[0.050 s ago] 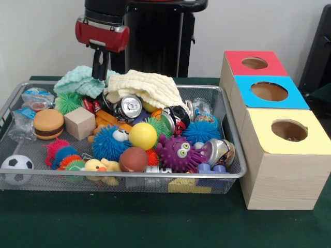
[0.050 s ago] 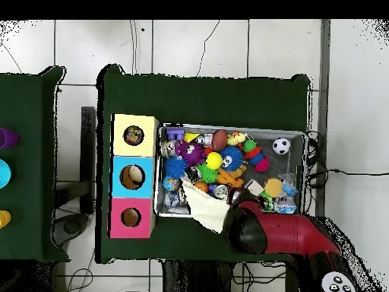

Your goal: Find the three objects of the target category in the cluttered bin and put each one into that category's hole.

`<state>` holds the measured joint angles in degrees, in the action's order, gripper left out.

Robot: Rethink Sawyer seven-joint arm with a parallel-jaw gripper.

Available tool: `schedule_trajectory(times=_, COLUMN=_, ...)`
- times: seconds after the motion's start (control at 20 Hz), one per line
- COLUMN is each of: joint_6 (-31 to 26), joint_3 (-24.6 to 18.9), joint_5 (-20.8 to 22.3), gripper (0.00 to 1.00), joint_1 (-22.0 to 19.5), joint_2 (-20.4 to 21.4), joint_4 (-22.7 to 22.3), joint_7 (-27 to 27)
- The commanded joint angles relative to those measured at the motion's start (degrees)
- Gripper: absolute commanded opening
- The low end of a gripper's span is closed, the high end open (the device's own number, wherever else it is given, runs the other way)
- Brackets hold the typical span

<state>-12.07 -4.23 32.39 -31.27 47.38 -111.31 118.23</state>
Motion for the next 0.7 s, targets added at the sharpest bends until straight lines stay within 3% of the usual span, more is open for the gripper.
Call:
schedule_trajectory(times=0.05, joint_6=1.83, joint_3=-9.68, joint_5=6.87, gripper=0.00, joint_1=-1.84, joint_2=0.47, joint_4=-2.36, joint_7=-7.11)
schedule_trajectory(times=0.7, joint_6=1.89, joint_3=-9.20, joint_5=9.62, gripper=0.00, joint_1=-0.60, joint_2=1.50, joint_4=-3.39, joint_7=-2.68)
